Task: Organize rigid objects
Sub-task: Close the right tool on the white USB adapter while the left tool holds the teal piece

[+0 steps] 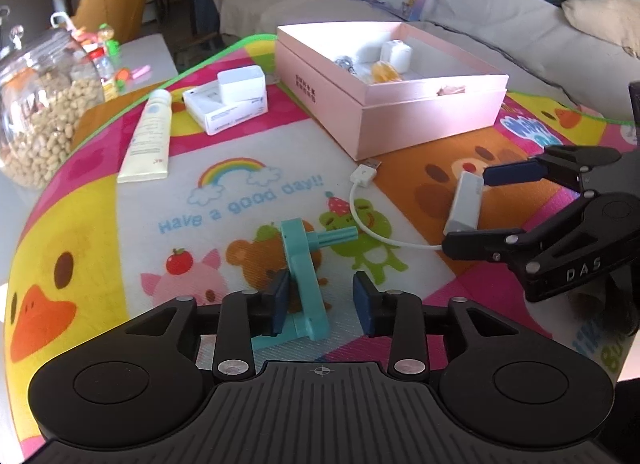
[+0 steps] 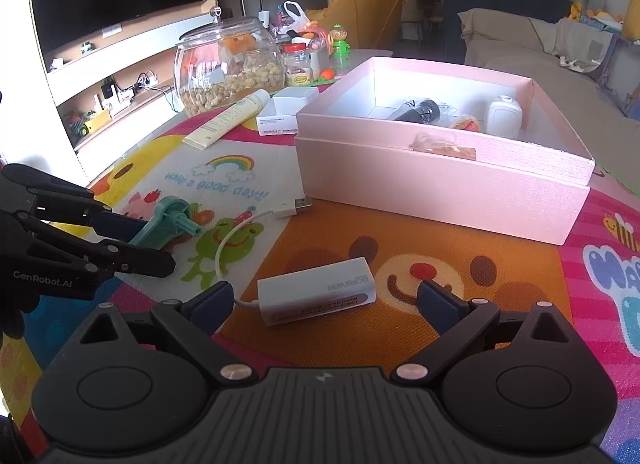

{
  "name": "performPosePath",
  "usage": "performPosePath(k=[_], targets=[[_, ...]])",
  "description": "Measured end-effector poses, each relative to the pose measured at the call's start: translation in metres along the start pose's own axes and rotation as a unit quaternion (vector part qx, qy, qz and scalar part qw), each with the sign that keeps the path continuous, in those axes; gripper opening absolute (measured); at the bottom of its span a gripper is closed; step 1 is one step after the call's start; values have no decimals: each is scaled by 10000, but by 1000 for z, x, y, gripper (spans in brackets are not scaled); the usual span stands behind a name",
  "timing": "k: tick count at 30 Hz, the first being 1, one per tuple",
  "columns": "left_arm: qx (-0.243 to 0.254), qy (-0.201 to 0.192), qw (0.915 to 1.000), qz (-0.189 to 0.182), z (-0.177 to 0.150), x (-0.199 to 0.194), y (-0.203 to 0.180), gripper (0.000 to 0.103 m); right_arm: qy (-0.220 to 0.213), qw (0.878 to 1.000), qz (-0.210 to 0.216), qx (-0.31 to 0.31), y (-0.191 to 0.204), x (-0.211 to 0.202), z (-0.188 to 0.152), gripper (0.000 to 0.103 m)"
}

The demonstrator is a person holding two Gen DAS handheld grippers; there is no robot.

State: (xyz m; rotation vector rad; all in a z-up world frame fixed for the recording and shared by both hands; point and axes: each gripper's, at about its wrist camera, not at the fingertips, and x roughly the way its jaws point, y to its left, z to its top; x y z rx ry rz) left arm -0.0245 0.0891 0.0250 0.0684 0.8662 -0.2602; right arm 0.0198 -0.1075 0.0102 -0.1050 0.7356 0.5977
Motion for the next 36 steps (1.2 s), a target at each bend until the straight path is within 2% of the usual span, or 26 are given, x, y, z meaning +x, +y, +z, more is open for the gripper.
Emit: performPosePath(k=[10, 13, 17, 21, 24, 25, 27, 29, 32, 36], targets=[[-594, -175, 9981, -43, 16, 15, 2, 42, 125, 9990, -184, -393, 12, 5, -1, 101], [-443, -171, 9989, -4, 18, 16, -2, 43, 125, 9992, -139, -367, 10, 4, 0, 101], [167, -43, 9998, -48, 14, 13, -8, 43, 127, 9991, -130, -380, 9, 4, -1, 101], [151, 21, 9996, -249, 8, 7, -2, 42, 118, 9990, -133, -422, 10, 5, 1, 101], [-111, -71, 9997, -225, 5, 6, 2, 39, 4, 9983, -50, -582, 14, 3, 2, 86], [-198, -111, 9996, -192, 5, 6, 2, 37, -39, 9979, -45, -642, 16, 3, 3, 78], [-342, -218, 9991, -102, 5, 7, 1, 37, -67, 9975, -30, -698, 17, 2, 2, 74], [-518, -328, 9981, -35, 6, 9, 1, 37, -111, 9973, 12, -721, 17, 0, 1, 65], [-689, -422, 9967, -12, 8, 13, 3, 37, -119, 9977, 24, -666, 14, -2, -1, 64], [-223, -497, 9979, 342, 1, 11, -9, 29, -120, 9978, 35, -644, 13, -2, -1, 65]])
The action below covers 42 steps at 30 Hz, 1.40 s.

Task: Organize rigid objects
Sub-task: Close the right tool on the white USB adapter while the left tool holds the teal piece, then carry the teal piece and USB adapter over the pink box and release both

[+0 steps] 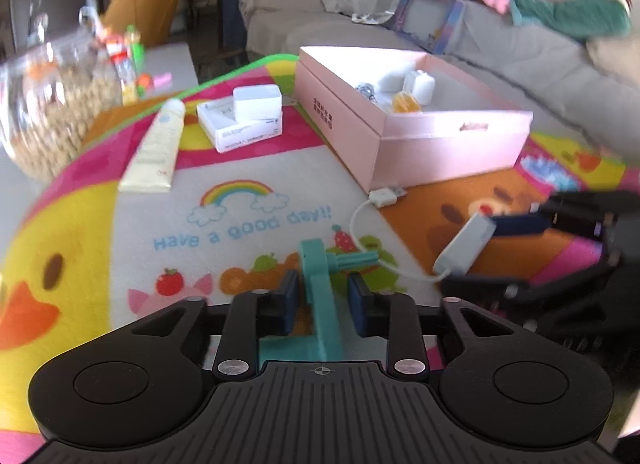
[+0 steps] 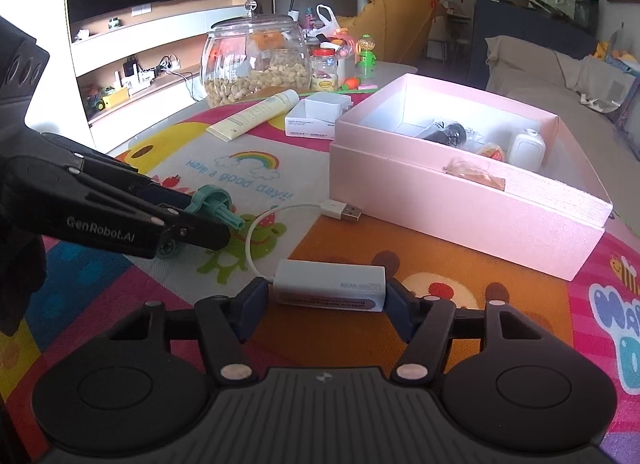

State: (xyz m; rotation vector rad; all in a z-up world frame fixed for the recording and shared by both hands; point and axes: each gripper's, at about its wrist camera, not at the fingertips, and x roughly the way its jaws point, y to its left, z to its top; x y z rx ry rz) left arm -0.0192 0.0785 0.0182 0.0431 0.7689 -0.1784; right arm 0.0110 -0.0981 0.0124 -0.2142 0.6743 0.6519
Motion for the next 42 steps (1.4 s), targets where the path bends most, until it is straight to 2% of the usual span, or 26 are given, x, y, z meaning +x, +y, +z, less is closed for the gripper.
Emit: performPosePath(k=[4, 10, 17, 20, 24, 28, 30, 36, 42], targets=[[134, -118, 9998, 70, -11, -8, -2, 27, -16, 10000, 5, 75, -2, -1, 0, 66], [-128, -179, 9998, 3, -15, -11, 3, 22, -6, 9999, -27, 132, -1, 1, 2, 66], [-152, -268, 9995, 37, -18, -13, 1, 20, -55, 9983, 144, 567, -8, 4, 15, 67], [-135, -236, 9996, 0, -18, -14, 4, 15, -112, 9988, 110, 467, -6, 1, 21, 66], [-370, -242, 9990, 72, -20, -17, 16, 14, -34, 9997, 42, 258, 1, 2, 17, 66], [-561, -314, 9979, 23, -23, -20, 21, 14, 55, 9989, 19, 456, -3, 10, 16, 66], [-563, -384, 9977, -33, -24, -23, 20, 14, 91, 9986, 67, 512, -3, 10, 18, 63], [-381, -690, 9965, -285, -24, -43, 11, 14, -69, 9997, -121, 215, 5, -18, 18, 63], [-74, -971, 9929, -683, -9, -68, -10, 14, -645, 9975, -274, 132, 0, -77, 28, 60]])
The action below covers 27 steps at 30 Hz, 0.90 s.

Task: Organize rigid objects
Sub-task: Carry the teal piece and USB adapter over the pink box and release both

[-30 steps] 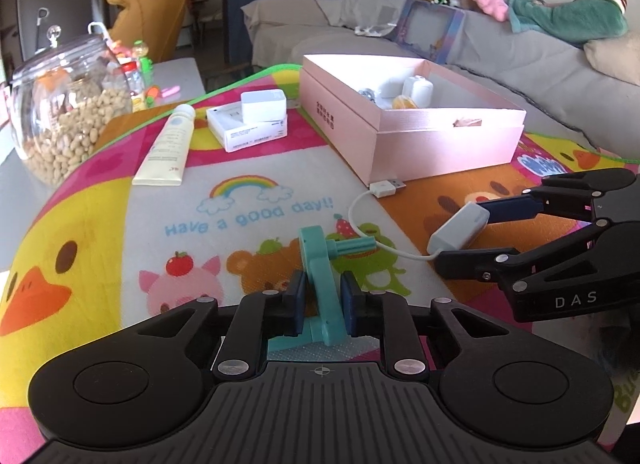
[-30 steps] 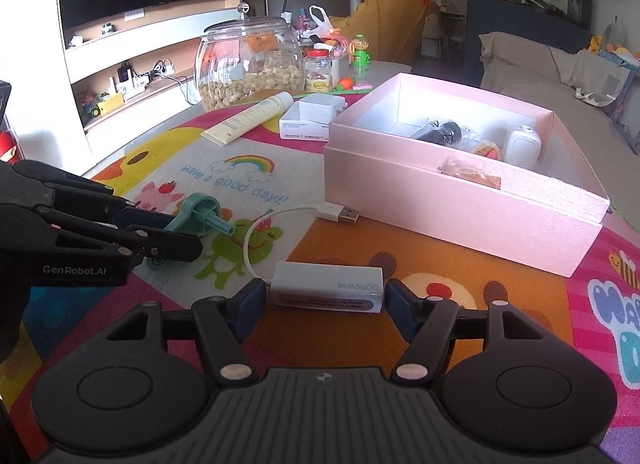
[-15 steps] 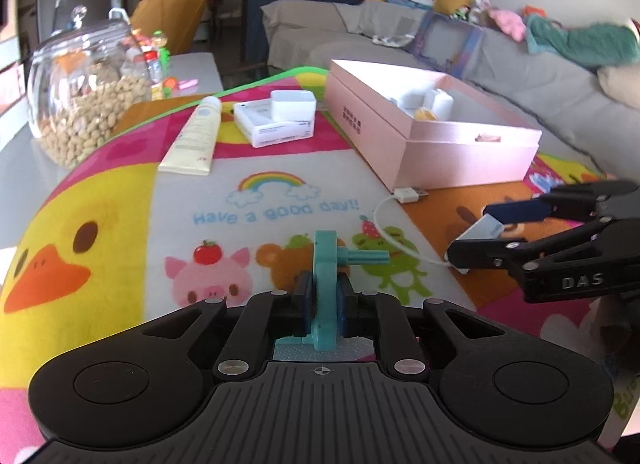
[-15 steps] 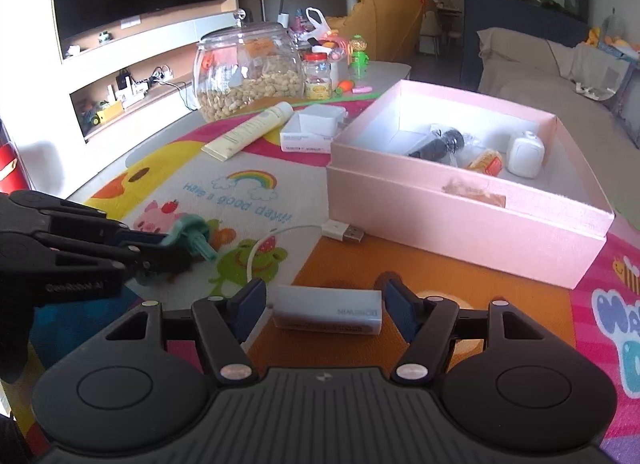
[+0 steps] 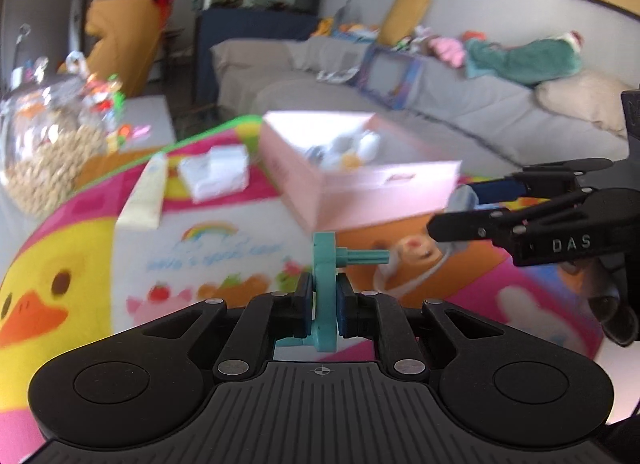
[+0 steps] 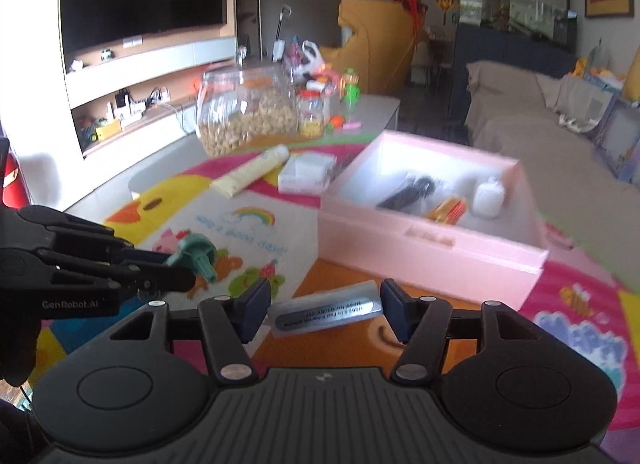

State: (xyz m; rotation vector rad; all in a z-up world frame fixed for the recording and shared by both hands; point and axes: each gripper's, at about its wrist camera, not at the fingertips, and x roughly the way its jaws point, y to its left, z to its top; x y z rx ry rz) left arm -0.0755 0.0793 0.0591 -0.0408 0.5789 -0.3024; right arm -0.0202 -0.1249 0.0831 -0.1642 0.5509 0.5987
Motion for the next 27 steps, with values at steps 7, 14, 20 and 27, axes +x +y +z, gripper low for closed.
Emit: performPosePath(k=[7, 14, 20, 27], targets=[[505, -824, 9949, -281, 77, -14, -27, 14, -1016, 9941, -352, 151, -25, -60, 54, 60], [439, -1499, 9864, -519, 182, 16, -30, 14, -1978, 9760, -875, 268, -58, -75, 132, 60], [-144, -1255, 9915, -294, 224, 75, -14, 18, -1772, 9763, -1157, 460, -86, -38, 157, 67], [-775, -811, 9935, 202, 175, 101, 47, 19, -1058, 9861, -1050, 739, -105, -6, 129, 67]])
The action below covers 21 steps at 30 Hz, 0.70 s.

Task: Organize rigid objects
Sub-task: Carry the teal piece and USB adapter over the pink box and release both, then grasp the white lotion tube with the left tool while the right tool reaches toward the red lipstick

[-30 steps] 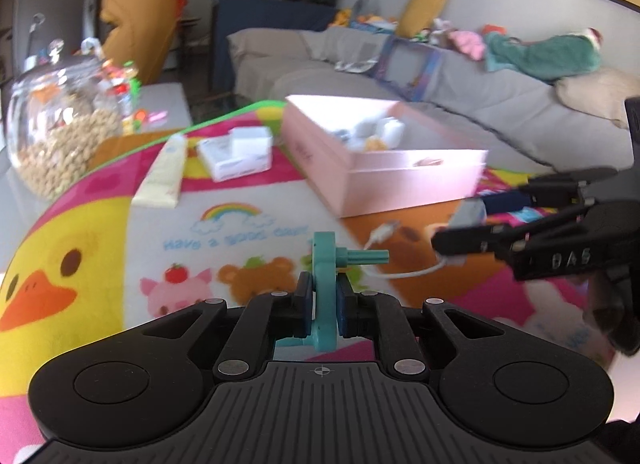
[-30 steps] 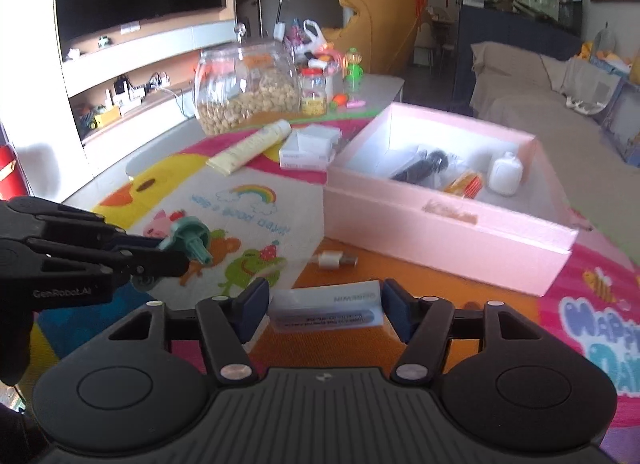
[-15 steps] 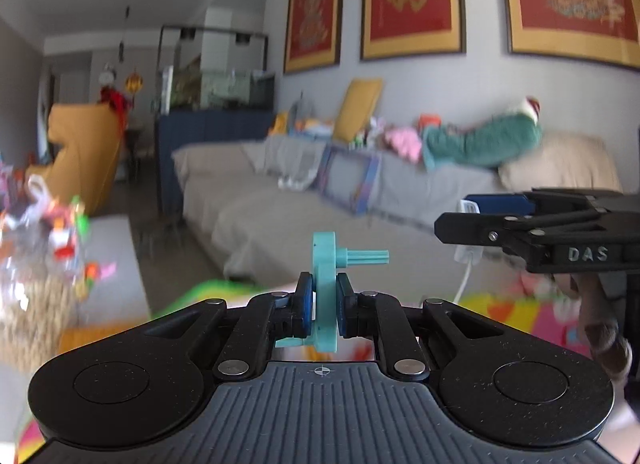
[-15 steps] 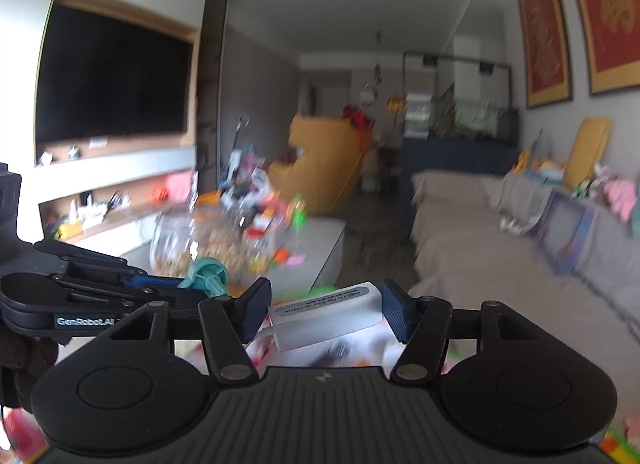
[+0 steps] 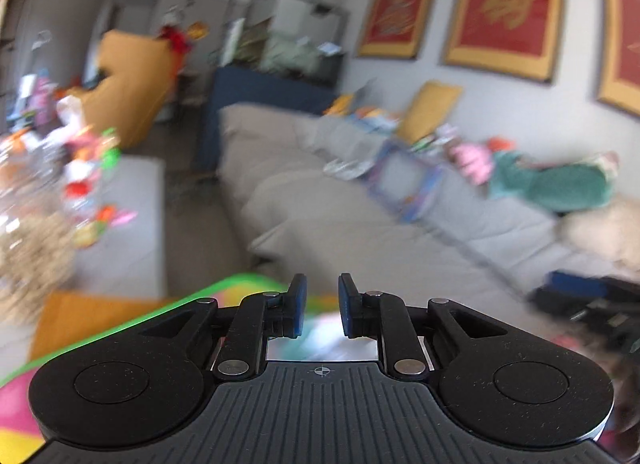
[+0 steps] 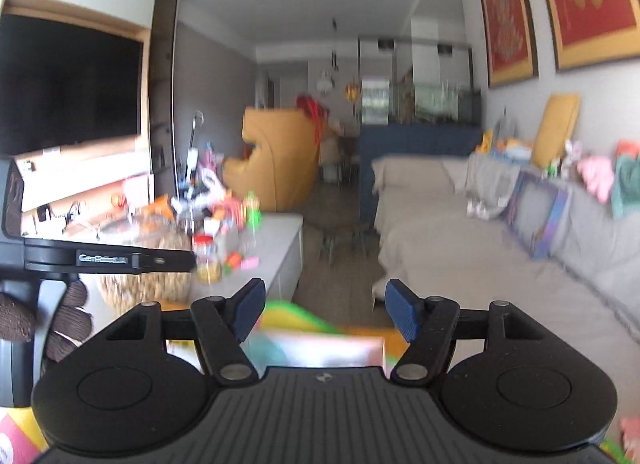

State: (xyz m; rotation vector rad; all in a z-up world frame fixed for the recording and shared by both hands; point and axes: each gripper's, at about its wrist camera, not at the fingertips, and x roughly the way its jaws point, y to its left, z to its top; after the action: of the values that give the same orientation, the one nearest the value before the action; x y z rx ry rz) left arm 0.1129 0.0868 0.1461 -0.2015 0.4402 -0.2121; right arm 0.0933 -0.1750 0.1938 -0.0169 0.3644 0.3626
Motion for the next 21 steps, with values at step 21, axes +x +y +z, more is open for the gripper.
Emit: performPosePath(k=[21], targets=[[-1252, 123, 9852, 1165, -80, -8, 161, 19, 2281, 9687, 938, -292, 152, 199, -6, 67]])
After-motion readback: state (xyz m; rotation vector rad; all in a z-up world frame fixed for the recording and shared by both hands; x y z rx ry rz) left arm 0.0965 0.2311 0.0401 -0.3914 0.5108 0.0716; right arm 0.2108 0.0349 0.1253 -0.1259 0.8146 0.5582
